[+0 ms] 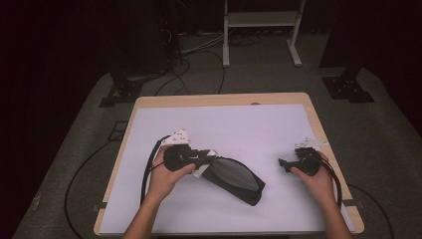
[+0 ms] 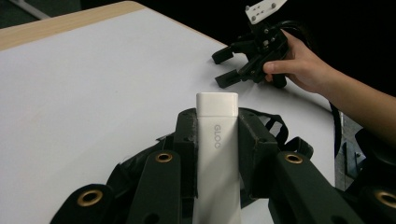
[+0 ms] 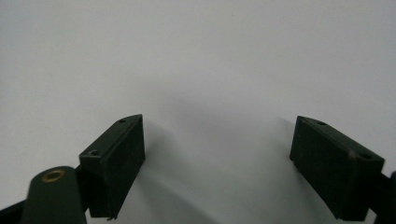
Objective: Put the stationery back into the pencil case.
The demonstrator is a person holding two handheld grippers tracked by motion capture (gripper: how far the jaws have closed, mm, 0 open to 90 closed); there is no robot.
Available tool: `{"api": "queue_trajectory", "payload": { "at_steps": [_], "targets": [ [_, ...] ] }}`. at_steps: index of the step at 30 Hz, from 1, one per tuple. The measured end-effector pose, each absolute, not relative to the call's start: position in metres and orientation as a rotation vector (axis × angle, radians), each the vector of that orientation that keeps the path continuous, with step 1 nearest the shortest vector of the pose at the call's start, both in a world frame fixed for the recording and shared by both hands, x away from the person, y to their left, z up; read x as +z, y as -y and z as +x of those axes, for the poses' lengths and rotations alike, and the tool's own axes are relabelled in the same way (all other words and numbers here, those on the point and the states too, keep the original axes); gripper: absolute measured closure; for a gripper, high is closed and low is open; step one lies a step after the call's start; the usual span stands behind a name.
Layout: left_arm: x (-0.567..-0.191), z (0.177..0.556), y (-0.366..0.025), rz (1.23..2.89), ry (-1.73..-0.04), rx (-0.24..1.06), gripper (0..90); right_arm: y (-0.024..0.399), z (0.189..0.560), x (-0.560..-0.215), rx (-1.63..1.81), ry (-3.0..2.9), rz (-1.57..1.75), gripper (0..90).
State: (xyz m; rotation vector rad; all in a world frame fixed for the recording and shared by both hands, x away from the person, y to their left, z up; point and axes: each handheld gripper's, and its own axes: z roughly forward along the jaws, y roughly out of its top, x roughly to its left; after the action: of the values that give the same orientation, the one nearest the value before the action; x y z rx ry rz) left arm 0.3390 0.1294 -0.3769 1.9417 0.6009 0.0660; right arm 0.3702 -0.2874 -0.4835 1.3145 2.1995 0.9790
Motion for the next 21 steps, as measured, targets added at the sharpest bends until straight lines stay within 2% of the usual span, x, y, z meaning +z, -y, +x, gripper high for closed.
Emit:
{"api": "queue_trajectory", "payload": {
  "at_steps": [11,21],
  "targets": [
    [-0.377,0.350,-0.102,1.932,-0.538,0.042,71.1,0.287,0.370,-0.484,0.980,-2.199,1.315,16.6],
    [-0.385,0.358,-0.093,1.929,-0.525,0.031,71.0,0.288,0.370,-0.484,0.980,-2.199,1.313,16.6]
  ]
}}
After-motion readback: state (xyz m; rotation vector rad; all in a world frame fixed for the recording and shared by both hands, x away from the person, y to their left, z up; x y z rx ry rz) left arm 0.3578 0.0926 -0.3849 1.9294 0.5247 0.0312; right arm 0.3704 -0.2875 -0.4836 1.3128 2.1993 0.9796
